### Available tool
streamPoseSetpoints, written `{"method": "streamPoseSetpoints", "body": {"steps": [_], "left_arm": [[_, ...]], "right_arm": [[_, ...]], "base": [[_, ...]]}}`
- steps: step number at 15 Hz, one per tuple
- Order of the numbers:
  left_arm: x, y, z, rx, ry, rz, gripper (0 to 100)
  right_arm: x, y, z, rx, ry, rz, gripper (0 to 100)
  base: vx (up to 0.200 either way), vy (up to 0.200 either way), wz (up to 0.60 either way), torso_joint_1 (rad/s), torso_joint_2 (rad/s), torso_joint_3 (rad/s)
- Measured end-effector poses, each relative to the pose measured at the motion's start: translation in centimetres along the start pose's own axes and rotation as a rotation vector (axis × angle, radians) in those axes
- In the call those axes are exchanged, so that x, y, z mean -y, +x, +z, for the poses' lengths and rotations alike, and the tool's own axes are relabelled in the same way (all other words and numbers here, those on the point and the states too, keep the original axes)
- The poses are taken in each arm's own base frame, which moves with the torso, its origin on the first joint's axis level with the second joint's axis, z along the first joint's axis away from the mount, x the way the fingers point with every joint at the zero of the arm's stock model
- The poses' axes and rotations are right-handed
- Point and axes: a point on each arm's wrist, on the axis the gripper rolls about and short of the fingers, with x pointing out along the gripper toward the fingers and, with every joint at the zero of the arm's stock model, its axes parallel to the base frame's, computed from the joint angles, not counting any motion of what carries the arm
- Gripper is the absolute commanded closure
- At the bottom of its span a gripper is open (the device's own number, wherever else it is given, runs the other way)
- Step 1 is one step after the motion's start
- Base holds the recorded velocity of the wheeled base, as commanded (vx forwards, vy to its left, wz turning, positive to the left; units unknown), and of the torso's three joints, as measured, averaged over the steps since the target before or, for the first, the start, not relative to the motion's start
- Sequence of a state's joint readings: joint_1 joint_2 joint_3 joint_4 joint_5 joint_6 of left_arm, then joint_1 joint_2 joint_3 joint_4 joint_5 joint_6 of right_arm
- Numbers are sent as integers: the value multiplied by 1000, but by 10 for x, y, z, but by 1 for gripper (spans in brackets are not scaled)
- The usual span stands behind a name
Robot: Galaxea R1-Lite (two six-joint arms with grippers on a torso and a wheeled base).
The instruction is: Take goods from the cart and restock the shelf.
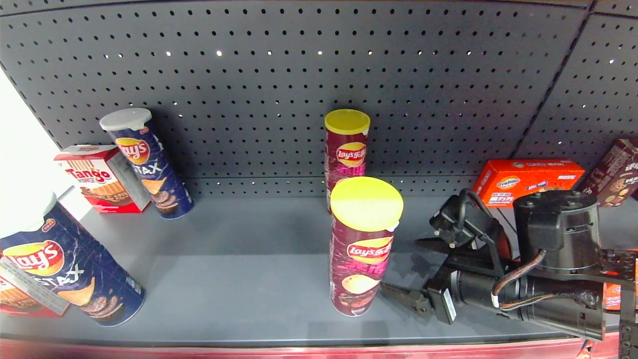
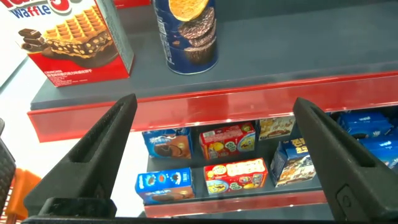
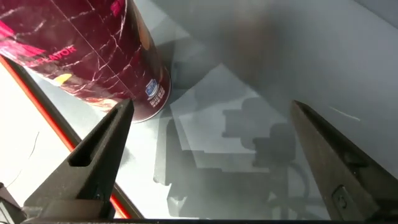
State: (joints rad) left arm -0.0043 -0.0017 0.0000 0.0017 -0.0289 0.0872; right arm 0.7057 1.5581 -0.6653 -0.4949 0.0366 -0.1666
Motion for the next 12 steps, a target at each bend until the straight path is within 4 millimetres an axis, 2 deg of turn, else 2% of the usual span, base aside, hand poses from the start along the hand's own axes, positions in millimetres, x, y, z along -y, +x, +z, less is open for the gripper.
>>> {"method": "streamPoseSetpoints", "body": {"steps": [12], "left_arm": [[0,0,0,0,0,-1,0]], "right_arm": [[-5,3,-1,-6,-7,19,0]], "base": [[0,0,0,0,0,0]]}}
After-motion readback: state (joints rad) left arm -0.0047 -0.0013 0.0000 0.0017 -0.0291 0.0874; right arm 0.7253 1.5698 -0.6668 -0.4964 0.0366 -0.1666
